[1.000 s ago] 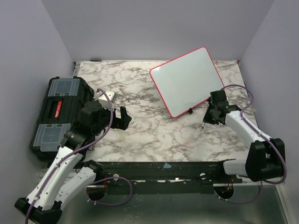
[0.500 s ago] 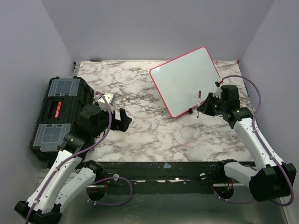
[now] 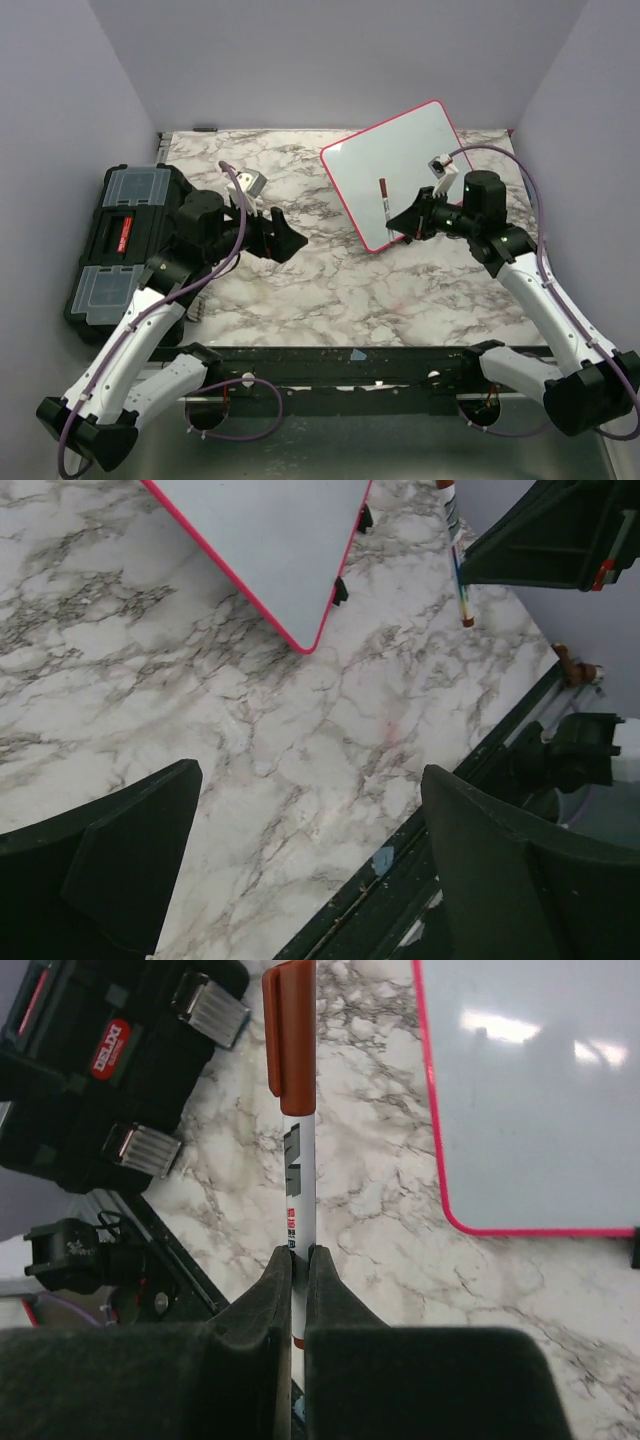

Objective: Write a sentence on the whiteboard
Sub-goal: Open the whiteboard marker at the center of the board.

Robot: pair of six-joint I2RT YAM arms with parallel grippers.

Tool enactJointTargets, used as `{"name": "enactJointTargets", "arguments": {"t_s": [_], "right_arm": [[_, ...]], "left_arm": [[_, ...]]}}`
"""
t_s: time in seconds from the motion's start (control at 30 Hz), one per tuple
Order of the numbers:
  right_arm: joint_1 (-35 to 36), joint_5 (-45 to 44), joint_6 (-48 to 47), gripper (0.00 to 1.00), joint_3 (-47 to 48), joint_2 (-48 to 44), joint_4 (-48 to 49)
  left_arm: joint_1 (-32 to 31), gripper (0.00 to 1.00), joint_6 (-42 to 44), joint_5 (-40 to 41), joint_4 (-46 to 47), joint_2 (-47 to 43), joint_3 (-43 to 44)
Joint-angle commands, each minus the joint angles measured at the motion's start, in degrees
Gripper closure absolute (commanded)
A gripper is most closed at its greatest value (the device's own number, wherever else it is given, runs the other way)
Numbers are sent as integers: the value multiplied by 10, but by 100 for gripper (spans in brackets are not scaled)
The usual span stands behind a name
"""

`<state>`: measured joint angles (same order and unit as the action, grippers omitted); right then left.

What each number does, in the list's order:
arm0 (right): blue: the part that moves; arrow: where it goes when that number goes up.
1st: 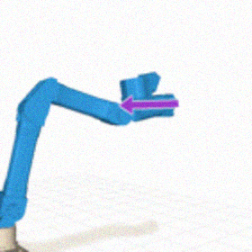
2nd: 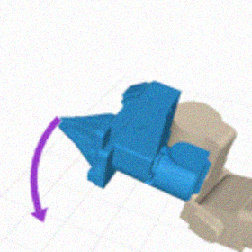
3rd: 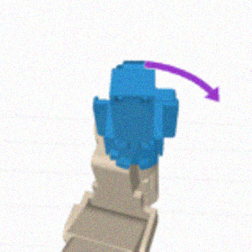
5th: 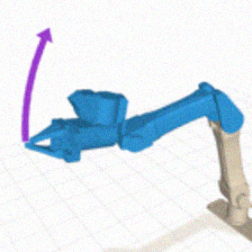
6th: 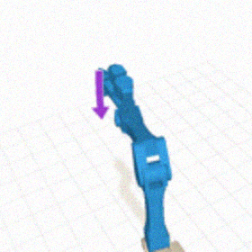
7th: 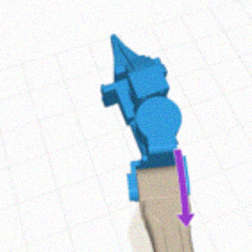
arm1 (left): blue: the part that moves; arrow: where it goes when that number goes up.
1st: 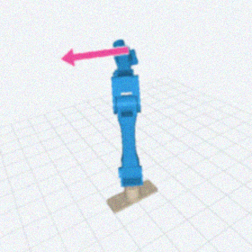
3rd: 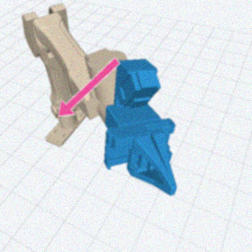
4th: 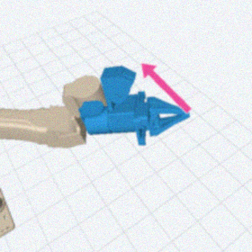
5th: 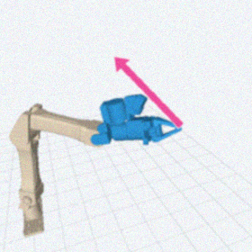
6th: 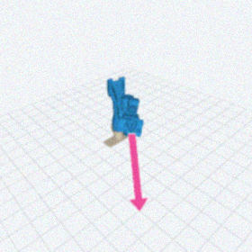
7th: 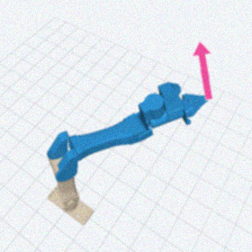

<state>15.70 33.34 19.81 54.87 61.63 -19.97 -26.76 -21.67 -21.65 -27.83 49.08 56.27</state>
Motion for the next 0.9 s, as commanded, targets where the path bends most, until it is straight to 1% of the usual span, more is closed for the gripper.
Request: {"name": "enactJointTargets", "arguments": {"t_s": [0.0, 0.13, 0.23, 0.37, 0.57, 0.63, 0.73, 0.87], "right_arm": [[70, -23, -35, 99, 38, 13, 21], [129, -84, -42, 99, 49, 32, 26], [148, -95, -44, 99, 56, 47, 36], [177, -127, -56, 99, 74, 69, 35], [255, -218, -91, 99, 110, 112, 15], [277, -243, -97, 99, 119, 129, 10], [305, -275, -107, 99, 134, 148, 2], [327, -307, -121, 100, 154, 169, -15]], "left_arm": [[-2, 10, -55, -65, 27, 40, 52], [-3, 15, -102, -48, 9, 83, 91], [-4, 15, -136, -15, -19, 113, 117], [-5, 18, -166, 6, -26, 139, 127], [-5, 19, -185, 15, -24, 164, 135], [-6, 25, -185, 22, -28, 171, 142], [-7, 30, -186, 35, -33, 175, 150], [-6, 33, -197, 59, -38, 175, 146]]}}
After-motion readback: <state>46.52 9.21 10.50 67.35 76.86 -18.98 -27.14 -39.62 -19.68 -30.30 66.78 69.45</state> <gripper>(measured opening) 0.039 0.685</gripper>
